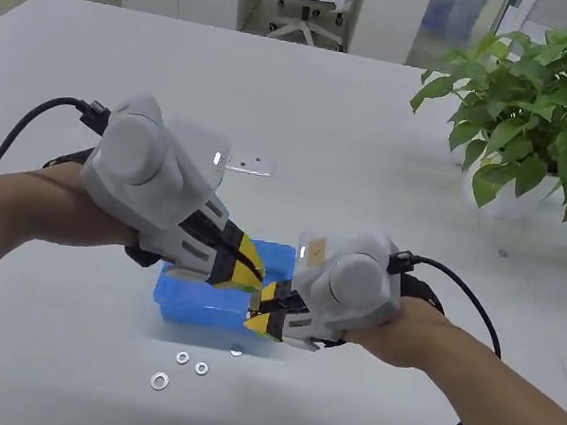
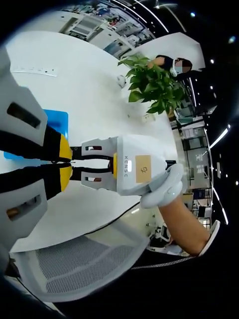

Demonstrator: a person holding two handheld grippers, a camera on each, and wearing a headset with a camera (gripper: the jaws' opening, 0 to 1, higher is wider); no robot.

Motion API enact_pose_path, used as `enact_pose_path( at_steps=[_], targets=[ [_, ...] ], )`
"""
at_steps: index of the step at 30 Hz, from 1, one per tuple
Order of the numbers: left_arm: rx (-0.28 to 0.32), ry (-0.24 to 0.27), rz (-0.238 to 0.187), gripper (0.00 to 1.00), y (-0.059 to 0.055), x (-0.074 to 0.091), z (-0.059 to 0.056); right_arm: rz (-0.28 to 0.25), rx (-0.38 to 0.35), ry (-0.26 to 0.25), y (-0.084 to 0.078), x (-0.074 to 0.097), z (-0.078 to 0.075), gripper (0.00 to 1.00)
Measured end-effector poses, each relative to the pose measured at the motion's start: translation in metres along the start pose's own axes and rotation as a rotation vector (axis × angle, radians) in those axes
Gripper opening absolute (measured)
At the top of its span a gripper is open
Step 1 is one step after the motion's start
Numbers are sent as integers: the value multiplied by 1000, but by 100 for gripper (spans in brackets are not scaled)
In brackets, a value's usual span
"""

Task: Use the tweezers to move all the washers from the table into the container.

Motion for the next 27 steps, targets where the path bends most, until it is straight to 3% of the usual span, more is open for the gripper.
enact_pose_path(
  at_steps=[12, 27],
  targets=[
    [-9, 8, 7, 5, 2, 1, 22, -6, 2, -9, -6, -5, -23, 9],
    [17, -4, 20, 5, -12, -11, 47, -3, -16, 23, -22, -25, -36, 9]
  ],
)
Point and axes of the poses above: the centre of the closed fingertips' face, and the gripper's own axes: x roughly backward along the fingers, z roughly to its left, y roughly out of its top, the point moved 6 cm from there along x, roughly backward along the fingers, and after that the axes turned 14 degrees about x, right-handed, at the moved point
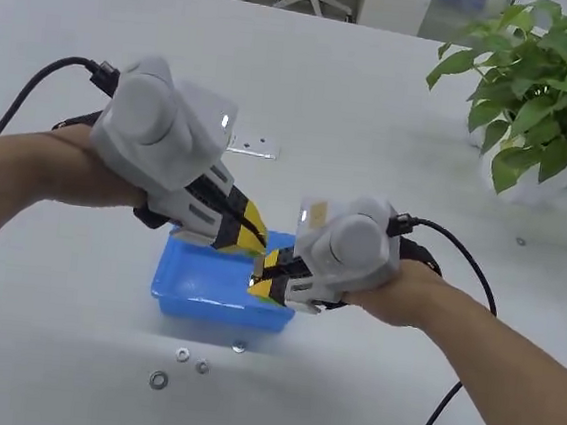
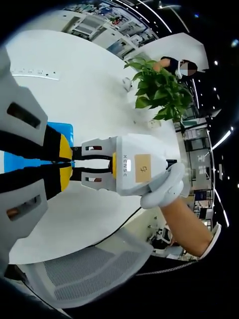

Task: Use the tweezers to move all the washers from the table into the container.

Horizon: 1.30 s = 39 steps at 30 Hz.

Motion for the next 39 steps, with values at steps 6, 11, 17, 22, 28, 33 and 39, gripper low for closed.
enact_pose_path(
  at_steps=[6, 11, 17, 22, 28, 33, 39],
  targets=[
    [14, -15, 7, 5, -7, -8, 9, 2, -15, 18, -10, -8, -3, 9],
    [24, -24, 8, 5, -12, -14, 15, 4, -26, 26, -18, -14, -5, 9],
    [33, -34, 14, 5, -19, -21, 20, 8, -31, 38, -25, -21, -5, 9],
    [44, -37, 16, 5, -24, -24, 25, 8, -31, 52, -29, -27, -7, 9],
    [57, -36, 19, 5, -30, -27, 29, 9, -34, 67, -32, -33, -7, 10],
    [65, -37, 19, 5, -33, -29, 29, 11, -35, 76, -34, -35, -6, 10],
    [68, -37, 17, 5, -35, -30, 29, 17, -33, 79, -36, -36, -5, 10]
  ],
)
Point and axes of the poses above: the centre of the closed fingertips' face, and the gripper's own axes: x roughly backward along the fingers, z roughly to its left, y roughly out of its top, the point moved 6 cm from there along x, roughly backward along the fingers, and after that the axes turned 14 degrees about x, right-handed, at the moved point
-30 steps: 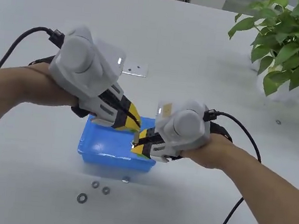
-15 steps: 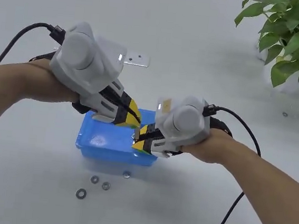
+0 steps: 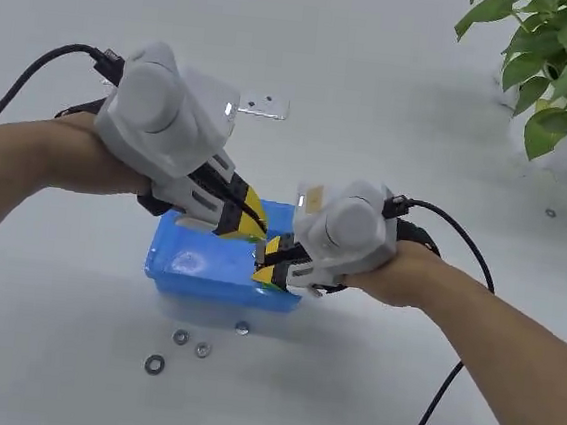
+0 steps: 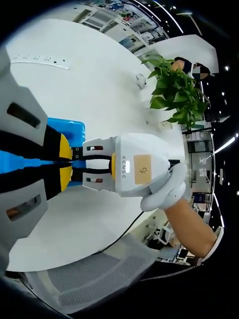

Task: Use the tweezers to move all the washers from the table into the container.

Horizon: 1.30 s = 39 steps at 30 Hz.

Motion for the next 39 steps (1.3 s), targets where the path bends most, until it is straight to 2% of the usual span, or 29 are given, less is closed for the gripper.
enact_pose_path(
  at_steps=[17, 31, 39],
  targets=[
    [-13, 9, -6, 5, 6, 3, -2, 3, 13, -16, 3, 6, 0, 10],
    [-36, 30, -11, 5, 20, 18, -14, 4, 43, -46, 19, 23, 1, 10],
    [-54, 46, -16, 5, 28, 28, -27, 7, 59, -62, 30, 32, 6, 10]
  ],
)
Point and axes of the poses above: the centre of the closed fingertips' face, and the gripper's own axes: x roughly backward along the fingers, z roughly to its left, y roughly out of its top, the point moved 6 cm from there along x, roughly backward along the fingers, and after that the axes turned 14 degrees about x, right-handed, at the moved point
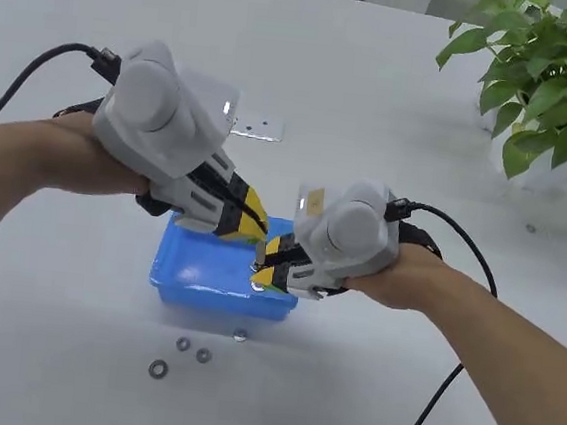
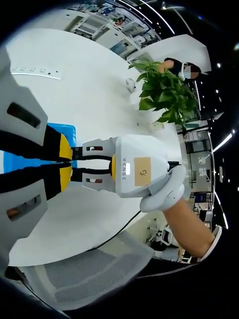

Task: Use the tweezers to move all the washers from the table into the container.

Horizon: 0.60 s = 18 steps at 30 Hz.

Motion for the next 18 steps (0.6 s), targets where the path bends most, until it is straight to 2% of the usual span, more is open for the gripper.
enact_pose_path(
  at_steps=[8, 18],
  targets=[
    [-14, 14, -3, 5, 6, 11, -13, 0, 15, -20, 13, 9, 6, 11],
    [-22, 20, 4, 5, 5, 15, -28, 0, 21, -23, 22, 12, 18, 11]
  ],
)
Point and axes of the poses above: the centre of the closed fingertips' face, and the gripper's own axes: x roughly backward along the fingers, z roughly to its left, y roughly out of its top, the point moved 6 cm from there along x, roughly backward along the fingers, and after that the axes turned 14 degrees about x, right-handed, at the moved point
